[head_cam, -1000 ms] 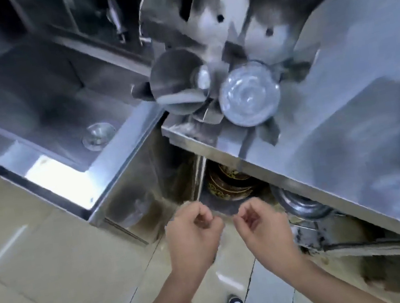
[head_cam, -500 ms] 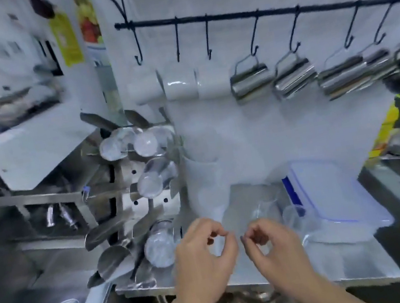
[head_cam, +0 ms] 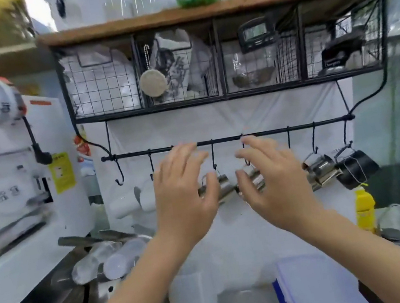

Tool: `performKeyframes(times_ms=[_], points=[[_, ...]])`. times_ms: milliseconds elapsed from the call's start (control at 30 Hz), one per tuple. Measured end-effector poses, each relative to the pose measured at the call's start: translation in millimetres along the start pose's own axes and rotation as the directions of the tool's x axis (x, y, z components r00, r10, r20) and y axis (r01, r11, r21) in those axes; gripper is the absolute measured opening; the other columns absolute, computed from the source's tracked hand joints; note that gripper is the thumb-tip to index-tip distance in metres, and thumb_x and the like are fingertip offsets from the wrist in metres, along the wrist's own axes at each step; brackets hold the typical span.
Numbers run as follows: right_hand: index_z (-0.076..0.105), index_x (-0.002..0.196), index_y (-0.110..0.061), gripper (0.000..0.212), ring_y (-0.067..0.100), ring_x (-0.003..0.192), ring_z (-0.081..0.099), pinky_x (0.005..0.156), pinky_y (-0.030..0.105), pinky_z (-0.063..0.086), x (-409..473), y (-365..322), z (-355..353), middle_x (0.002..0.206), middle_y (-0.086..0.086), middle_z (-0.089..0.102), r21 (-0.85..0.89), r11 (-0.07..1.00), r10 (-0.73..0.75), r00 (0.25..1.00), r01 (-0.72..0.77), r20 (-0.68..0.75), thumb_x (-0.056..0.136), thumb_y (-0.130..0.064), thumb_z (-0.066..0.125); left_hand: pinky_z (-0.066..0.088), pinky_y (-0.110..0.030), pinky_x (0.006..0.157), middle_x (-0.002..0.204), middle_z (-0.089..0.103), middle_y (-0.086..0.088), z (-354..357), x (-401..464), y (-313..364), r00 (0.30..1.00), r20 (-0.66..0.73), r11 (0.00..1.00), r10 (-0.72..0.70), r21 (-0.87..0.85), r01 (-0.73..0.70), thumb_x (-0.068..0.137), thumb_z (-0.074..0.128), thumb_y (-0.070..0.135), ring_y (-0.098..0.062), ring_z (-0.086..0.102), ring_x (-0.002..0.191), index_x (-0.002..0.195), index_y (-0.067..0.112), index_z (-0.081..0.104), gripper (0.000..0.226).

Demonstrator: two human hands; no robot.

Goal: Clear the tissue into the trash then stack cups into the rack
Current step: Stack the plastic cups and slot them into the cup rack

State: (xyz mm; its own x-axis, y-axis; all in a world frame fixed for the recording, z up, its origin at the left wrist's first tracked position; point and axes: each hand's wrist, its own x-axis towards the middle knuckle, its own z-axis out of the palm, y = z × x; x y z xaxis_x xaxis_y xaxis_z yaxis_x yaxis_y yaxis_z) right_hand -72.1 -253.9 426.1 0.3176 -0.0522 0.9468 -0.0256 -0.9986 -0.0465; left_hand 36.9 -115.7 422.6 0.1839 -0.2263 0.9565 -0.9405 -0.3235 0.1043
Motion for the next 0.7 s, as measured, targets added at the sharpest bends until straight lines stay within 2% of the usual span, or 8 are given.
performKeyframes(times_ms=[67, 133, 233, 400, 700], points=[[0.060, 0.124, -0.012, 0.040, 0.030, 0.134, 0.046, 0.110, 0.044, 0.035, 16, 7, -3, 0.144, 0.009, 0.052, -0.105, 0.994, -0.037, 0.999, 0.037, 0.008, 0.088, -0.032, 0.058, 0.024, -0.051, 0.118, 0.153, 0.047, -0.005, 2, 16, 3, 0.999, 0.049, 0.994, 0.011, 0.109, -0.017, 0.093, 0.050, 0.041, -0.025, 0.033, 0.147, 0.136, 0.019, 0.058, 0.049], [0.048, 0.140, -0.014, 0.056, 0.029, 0.145, 0.032, 0.118, 0.047, 0.024, 27, 11, -6, 0.155, 0.008, 0.038, -0.194, 0.980, -0.047, 0.999, 0.050, 0.018, 0.091, -0.041, 0.053, 0.007, -0.054, 0.122, 0.166, 0.025, -0.002, 4, 26, 6, 0.991, 0.133, 0.974, 0.000, 0.223, -0.030, 0.096, 0.038, 0.052, -0.024, 0.012, 0.155, 0.151, 0.026, 0.039, 0.061], [0.028, 0.151, -0.019, 0.069, 0.026, 0.152, 0.013, 0.122, 0.050, 0.011, 36, 13, -7, 0.163, 0.006, 0.019, -0.285, 0.958, -0.020, 0.999, 0.030, 0.037, 0.093, -0.052, 0.044, -0.004, -0.056, 0.122, 0.170, 0.005, 0.001, 7, 35, 3, 0.979, 0.202, 0.953, -0.014, 0.298, -0.048, 0.096, 0.028, 0.061, -0.023, -0.005, 0.156, 0.158, 0.031, 0.018, 0.069], [0.011, 0.155, -0.025, 0.075, 0.024, 0.153, -0.001, 0.122, 0.052, 0.005, 41, 11, -2, 0.165, 0.004, 0.005, -0.358, 0.934, 0.022, 0.998, -0.001, 0.056, 0.093, -0.057, 0.040, -0.005, -0.058, 0.121, 0.170, -0.004, 0.001, 9, 38, -8, 0.975, 0.223, 0.952, -0.013, 0.302, -0.056, 0.097, 0.023, 0.063, -0.024, -0.011, 0.156, 0.159, 0.031, 0.009, 0.072], [0.011, 0.155, -0.024, 0.075, 0.024, 0.153, -0.001, 0.122, 0.050, 0.003, 42, 6, 20, 0.165, 0.005, 0.005, -0.366, 0.931, 0.019, 0.998, 0.003, 0.057, 0.093, -0.057, 0.039, -0.005, -0.058, 0.122, 0.170, -0.002, -0.001, 8, 41, -36, 0.982, 0.189, 0.950, -0.003, 0.307, -0.056, 0.097, 0.028, 0.062, -0.025, -0.008, 0.156, 0.159, 0.029, 0.009, 0.073]])
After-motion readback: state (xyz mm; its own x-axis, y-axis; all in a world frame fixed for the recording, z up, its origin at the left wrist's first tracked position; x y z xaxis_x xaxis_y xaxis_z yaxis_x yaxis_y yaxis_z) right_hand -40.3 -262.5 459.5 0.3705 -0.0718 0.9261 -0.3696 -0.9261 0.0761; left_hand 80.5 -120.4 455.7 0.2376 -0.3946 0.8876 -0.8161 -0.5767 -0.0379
